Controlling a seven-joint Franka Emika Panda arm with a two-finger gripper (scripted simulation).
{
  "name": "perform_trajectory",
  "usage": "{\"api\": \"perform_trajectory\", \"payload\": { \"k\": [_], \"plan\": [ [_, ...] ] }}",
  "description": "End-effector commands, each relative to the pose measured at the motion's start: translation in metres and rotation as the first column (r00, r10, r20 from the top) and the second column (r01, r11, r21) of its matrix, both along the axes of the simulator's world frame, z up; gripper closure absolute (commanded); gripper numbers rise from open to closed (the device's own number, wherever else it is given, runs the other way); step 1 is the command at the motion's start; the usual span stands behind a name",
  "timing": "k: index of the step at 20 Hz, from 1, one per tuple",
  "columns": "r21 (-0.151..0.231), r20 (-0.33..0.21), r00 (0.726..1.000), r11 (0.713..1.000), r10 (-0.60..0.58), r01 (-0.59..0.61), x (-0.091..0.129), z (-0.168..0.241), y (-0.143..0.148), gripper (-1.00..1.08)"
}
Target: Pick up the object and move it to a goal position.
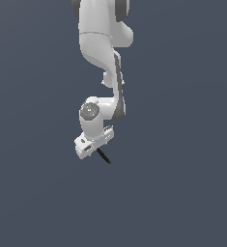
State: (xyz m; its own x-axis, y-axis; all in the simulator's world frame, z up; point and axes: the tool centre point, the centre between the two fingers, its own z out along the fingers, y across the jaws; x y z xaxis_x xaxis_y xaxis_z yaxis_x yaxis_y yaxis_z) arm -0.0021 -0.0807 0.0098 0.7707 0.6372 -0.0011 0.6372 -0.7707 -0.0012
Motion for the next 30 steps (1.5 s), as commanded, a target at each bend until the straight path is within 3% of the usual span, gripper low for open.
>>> {"api": "perform_trajectory", "payload": {
  "k": [1, 2, 13, 18, 25, 30],
  "plan": [
    [0.000, 0.002, 1.000, 1.000, 0.000, 0.000, 0.001, -0.002, 0.000, -0.92],
    [0.000, 0.002, 1.000, 1.000, 0.000, 0.000, 0.001, -0.002, 0.000, 1.08],
    [0.000, 0.003, 1.000, 1.000, 0.002, -0.002, 0.002, 0.000, 0.002, 1.08],
    [-0.008, 0.026, 0.999, 1.000, -0.021, 0.021, 0.013, 0.012, -0.001, 1.08],
    [-0.036, 0.109, 0.988, 0.993, -0.105, 0.109, 0.050, 0.058, -0.012, 1.08],
    [-0.058, 0.203, 0.960, 0.976, -0.192, 0.208, 0.086, 0.112, -0.026, 1.08]
  ]
}}
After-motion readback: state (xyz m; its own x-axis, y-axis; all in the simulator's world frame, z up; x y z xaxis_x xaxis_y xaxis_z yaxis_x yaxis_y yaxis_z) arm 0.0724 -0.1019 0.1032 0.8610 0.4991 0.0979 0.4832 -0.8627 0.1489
